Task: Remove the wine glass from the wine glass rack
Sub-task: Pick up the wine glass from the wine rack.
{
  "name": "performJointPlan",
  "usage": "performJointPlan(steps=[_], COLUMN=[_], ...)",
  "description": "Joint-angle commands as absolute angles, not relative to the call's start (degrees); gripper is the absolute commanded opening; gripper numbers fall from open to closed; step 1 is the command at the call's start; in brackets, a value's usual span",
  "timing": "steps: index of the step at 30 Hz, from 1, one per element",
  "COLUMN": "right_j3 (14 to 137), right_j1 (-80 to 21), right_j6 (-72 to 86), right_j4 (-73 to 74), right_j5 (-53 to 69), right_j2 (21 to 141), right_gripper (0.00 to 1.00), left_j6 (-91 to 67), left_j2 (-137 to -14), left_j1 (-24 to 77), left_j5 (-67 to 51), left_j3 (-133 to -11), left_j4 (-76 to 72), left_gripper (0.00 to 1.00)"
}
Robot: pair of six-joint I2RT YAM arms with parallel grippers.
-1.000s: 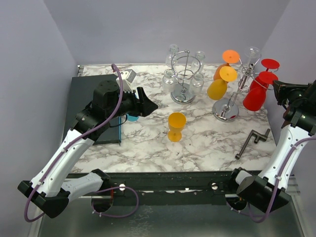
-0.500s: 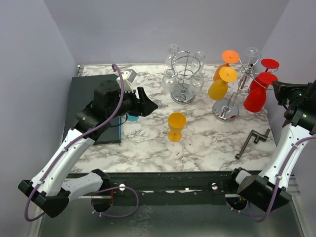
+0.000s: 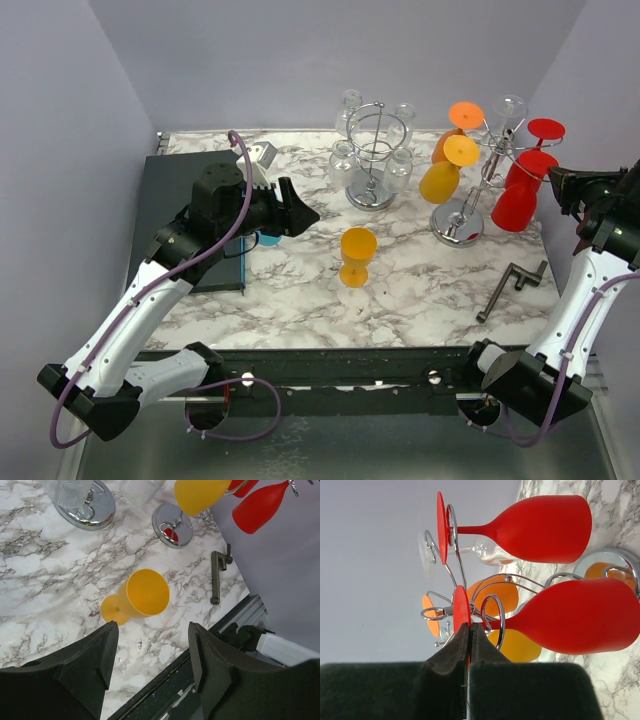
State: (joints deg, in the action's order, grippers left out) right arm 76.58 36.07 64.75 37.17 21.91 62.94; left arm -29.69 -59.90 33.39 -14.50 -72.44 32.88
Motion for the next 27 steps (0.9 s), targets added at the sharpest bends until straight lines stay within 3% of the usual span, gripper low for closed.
performJointPlan(steps=[1,27], right_j3=[78.3,75.6], right_j1=[36.3,36.3], right_j6=[63.8,66.3], right_j4=[38.4,32.7], right_j5=[23.8,18.5], right_j2=[62.5,62.9], right_gripper=[0.01,0.01], left_j6=[-29.2,-29.2], left_j2=[-59.3,-60.3], left_j1=[33.5,33.5], left_j5=[-13.5,-13.6], left_j3=[-71.8,-72.1], left_j4=[32.5,32.3], left_gripper=[0.64,0.64])
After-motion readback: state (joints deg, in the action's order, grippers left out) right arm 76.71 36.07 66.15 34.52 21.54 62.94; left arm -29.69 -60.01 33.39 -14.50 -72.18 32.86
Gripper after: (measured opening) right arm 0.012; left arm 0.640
